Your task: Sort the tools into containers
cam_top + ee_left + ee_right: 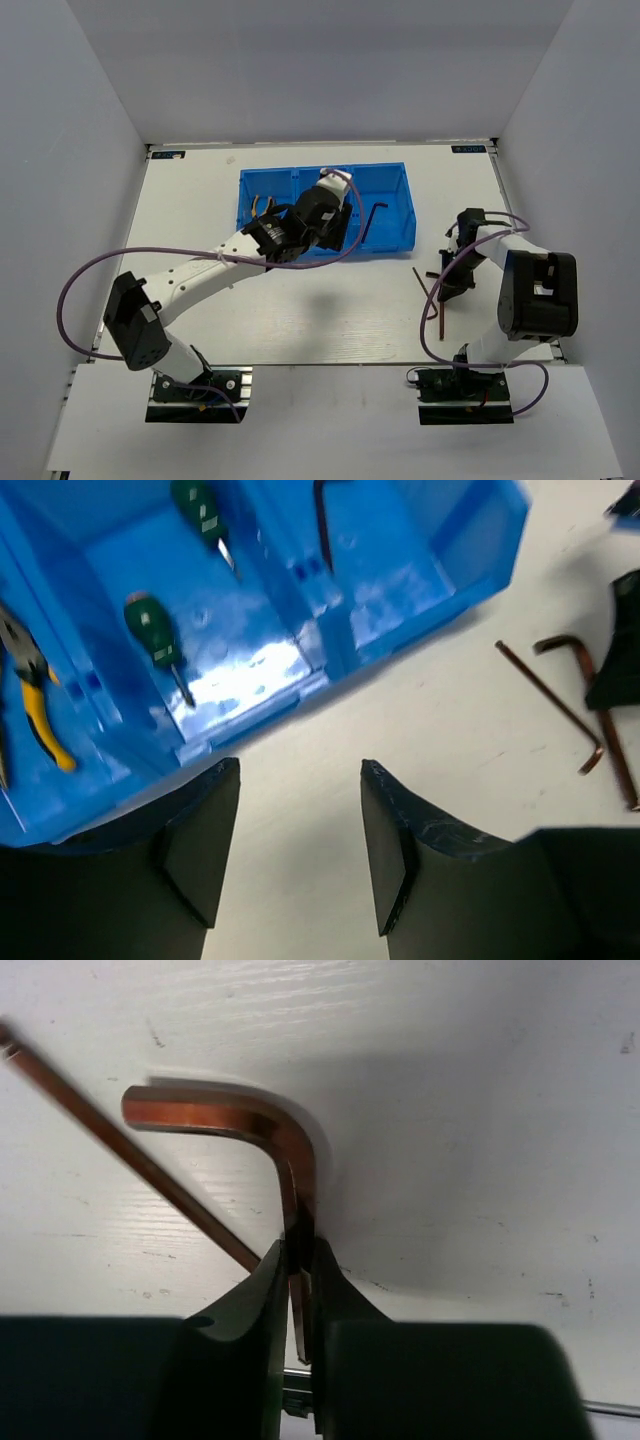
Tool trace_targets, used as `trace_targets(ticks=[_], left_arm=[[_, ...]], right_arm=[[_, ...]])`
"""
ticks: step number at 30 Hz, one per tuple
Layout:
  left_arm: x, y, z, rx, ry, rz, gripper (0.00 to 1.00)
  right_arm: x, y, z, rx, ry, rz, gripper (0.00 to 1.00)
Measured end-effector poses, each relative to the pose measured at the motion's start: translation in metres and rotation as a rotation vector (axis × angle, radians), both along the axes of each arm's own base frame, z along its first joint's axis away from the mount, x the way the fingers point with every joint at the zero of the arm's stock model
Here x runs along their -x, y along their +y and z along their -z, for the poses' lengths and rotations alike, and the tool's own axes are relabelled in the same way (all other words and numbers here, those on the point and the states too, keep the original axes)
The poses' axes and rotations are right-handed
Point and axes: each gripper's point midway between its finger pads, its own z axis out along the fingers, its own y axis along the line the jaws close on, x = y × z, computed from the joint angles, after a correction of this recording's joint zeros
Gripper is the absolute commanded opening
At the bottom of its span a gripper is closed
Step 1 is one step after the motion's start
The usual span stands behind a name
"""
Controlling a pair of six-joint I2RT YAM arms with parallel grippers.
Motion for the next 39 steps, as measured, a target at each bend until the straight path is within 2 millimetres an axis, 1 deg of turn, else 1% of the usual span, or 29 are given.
trace_targets(ticks=[1,5,7,9,11,13,16,19,22,24,25,26,27,30,31,33,34,36,38,39], left_arm=[[0.004,0.005,0.010,-0.012,0.019,-0.005,0.61],[0.021,0.021,0.044,-0.046,0.090,-0.020,0.59],[0.028,0.025,0.052,-0.050,0.113,-0.018,0.59],[0.034,0.026,0.056,-0.045,0.126,-0.013,0.59],[0.039,0.029,0.057,-0.034,0.132,-0.012,0.59],[0.045,0.032,0.058,-0.024,0.137,-0.009,0.59],[0.052,0.037,0.058,-0.009,0.144,-0.011,0.59],[0.056,0.035,0.059,0.014,0.152,-0.002,0.59],[0.063,0.026,0.063,0.036,0.169,0.044,0.59],[0.069,0.018,0.067,0.045,0.186,0.085,0.61],[0.071,0.014,0.068,0.048,0.191,0.101,0.61],[0.073,0.009,0.071,0.050,0.199,0.120,0.61],[0.076,0.006,0.073,0.047,0.205,0.132,0.61],[0.082,0.001,0.078,0.045,0.215,0.158,0.62],[0.084,0.001,0.079,0.045,0.219,0.160,0.62],[0.087,0.002,0.083,0.045,0.223,0.158,0.62],[0.089,0.005,0.085,0.043,0.229,0.154,0.62],[0.092,0.010,0.088,0.040,0.236,0.144,0.63],[0.094,0.014,0.090,0.040,0.239,0.132,0.63],[0.094,0.015,0.090,0.040,0.238,0.128,0.64]], right_arm=[[0.000,-0.001,0.000,0.006,0.004,0.011,0.00],[-0.003,-0.002,-0.001,0.014,0.011,0.015,0.00],[-0.008,-0.002,-0.004,0.005,-0.002,0.006,0.00],[-0.017,0.002,-0.013,-0.028,-0.037,-0.018,0.00],[-0.031,0.007,-0.029,-0.065,-0.093,-0.059,0.00],[-0.049,0.014,-0.054,-0.108,-0.184,-0.108,0.00],[-0.077,0.028,-0.102,-0.182,-0.344,-0.198,0.00],[-0.095,0.050,-0.147,-0.283,-0.473,-0.305,0.00],[-0.104,0.078,-0.171,-0.359,-0.530,-0.400,0.00],[-0.114,0.101,-0.179,-0.390,-0.543,-0.457,0.00],[-0.122,0.111,-0.181,-0.390,-0.543,-0.474,0.00],[-0.135,0.119,-0.187,-0.387,-0.554,-0.480,0.00],[-0.146,0.131,-0.179,-0.385,-0.531,-0.492,0.00],[-0.194,0.154,-0.164,-0.324,-0.536,-0.496,0.00],[-0.206,0.158,-0.156,-0.298,-0.539,-0.495,0.00],[-0.218,0.163,-0.134,-0.241,-0.520,-0.496,0.00],[-0.221,0.164,-0.123,-0.219,-0.500,-0.497,0.09],[-0.223,0.165,-0.106,-0.183,-0.469,-0.502,0.25],[-0.223,0.165,-0.095,-0.160,-0.447,-0.503,0.42],[-0.223,0.164,-0.092,-0.152,-0.439,-0.500,0.46]])
